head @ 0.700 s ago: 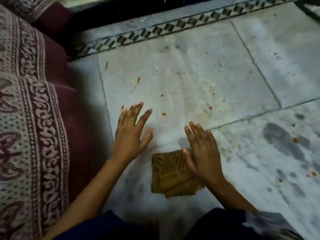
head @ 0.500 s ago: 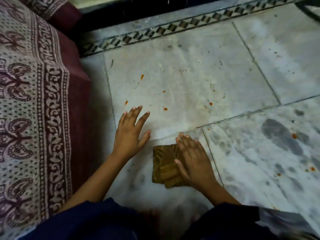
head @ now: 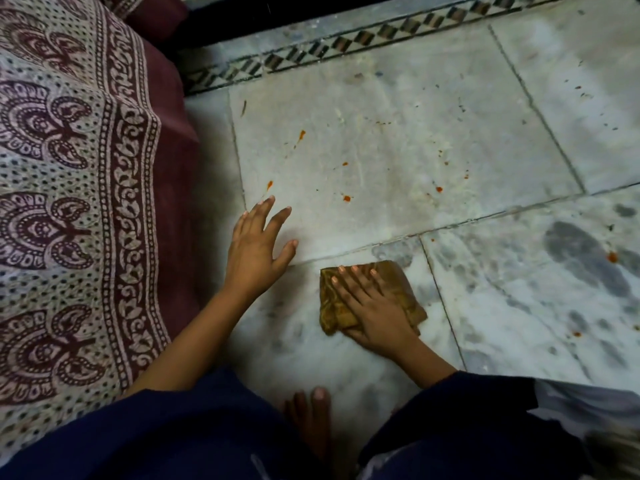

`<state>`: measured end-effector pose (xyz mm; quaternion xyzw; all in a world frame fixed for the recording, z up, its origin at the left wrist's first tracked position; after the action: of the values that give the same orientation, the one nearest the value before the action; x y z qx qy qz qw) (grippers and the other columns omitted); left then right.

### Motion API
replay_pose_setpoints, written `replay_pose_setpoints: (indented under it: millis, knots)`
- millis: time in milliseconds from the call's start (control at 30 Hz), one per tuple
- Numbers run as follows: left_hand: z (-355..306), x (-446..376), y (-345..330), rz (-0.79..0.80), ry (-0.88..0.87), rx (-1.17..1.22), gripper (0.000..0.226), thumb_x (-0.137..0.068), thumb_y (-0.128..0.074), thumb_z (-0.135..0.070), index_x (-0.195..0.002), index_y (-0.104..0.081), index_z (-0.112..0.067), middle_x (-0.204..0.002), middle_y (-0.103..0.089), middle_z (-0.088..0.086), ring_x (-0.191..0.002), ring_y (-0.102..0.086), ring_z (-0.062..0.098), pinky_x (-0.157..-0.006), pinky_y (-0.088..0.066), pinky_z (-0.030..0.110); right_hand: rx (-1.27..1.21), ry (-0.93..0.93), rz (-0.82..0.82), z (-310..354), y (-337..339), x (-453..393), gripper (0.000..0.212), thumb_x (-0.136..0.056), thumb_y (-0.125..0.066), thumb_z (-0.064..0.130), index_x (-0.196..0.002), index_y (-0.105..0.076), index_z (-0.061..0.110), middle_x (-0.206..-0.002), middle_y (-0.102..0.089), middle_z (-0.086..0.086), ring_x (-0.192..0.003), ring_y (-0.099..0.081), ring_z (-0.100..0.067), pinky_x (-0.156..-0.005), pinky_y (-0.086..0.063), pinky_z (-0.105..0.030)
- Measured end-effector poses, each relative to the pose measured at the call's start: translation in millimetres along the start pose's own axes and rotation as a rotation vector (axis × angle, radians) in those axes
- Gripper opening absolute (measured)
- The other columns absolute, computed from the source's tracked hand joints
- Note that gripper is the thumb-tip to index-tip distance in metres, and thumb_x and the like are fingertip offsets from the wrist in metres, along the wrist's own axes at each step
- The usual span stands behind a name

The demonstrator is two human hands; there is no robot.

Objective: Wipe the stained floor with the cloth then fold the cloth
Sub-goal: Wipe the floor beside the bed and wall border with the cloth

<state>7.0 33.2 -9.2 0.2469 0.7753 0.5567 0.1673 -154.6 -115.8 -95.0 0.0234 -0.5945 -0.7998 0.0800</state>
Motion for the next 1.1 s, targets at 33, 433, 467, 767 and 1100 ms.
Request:
replay_pose_setpoints:
  millis: [33, 433, 467, 767, 1100]
  knots:
    - [3.9, 0.2, -0.7, -0.003, 0.025, 0.016, 0.061, -0.086, -0.036, -0.051, -0.137, -0.045, -0.019, -0.150, -0.032, 0.010, -0.139, -0.028, 0.029, -0.112, -0.018, 0.047, -0.003, 0.009, 0.000, -0.3, -0.1, -1.4, 0.077, -0.081, -0.039, 0.056, -0.145, -0.028, 0.015, -0.150, -0.033, -0.009, -0.140, -0.023, -0.025, -0.112, -0.009, -0.042]
    - [40.7, -25.0, -6.8, 0.024, 0.191, 0.202, 0.077, -0.074, -0.032, -0.057, -0.131, -0.052, -0.008, -0.145, -0.035, 0.019, -0.134, -0.031, 0.037, -0.111, -0.016, 0.046, -1.665, -0.643, -0.494, -32.0, 113.2, -65.7, 0.056, -0.058, -0.074, 0.062, -0.100, -0.070, 0.026, -0.111, -0.069, 0.001, -0.110, -0.062, -0.020, -0.090, -0.051, -0.033]
    - [42.7, -28.7, -6.1, 0.041, 0.195, 0.223, 0.080, -0.072, -0.031, -0.058, -0.131, -0.051, -0.007, -0.145, -0.035, 0.020, -0.135, -0.029, 0.038, -0.111, -0.015, 0.044, -1.677, -0.633, -0.533, -35.4, 124.6, -73.7, 0.065, -0.052, -0.075, 0.066, -0.102, -0.069, 0.024, -0.113, -0.068, 0.000, -0.109, -0.062, -0.020, -0.090, -0.052, -0.034]
    - [64.1, -72.8, -15.2, 0.025, 0.238, 0.233, 0.058, -0.089, -0.058, -0.029, -0.138, -0.041, -0.004, -0.152, -0.023, 0.020, -0.141, -0.016, 0.034, -0.109, -0.005, 0.025, -0.887, -0.618, -0.706, -75.4, 141.0, -108.3, 0.039, -0.089, -0.055, 0.041, -0.124, -0.061, 0.024, -0.120, -0.061, 0.012, -0.103, -0.060, -0.006, -0.091, -0.045, -0.022]
    - [73.3, -66.8, -59.3, -0.015, 0.420, 0.002, 0.073, -0.083, -0.012, -0.042, -0.146, -0.025, -0.007, -0.154, -0.022, 0.013, -0.143, -0.019, 0.026, -0.115, -0.005, 0.042, -0.192, -0.594, -0.175, -105.5, 63.5, -146.0, 0.093, -0.072, -0.009, 0.071, -0.149, -0.020, 0.020, -0.156, -0.019, -0.004, -0.144, -0.012, -0.020, -0.116, -0.002, -0.041]
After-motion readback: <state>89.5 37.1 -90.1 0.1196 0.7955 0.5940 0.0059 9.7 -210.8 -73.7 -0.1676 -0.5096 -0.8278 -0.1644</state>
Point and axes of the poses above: each hand's wrist, its own x-axis away from the middle knuckle, its own y-axis out of the back of the hand, z = x × y, the point moved 3 cm from there along -x, towards the middle knuckle
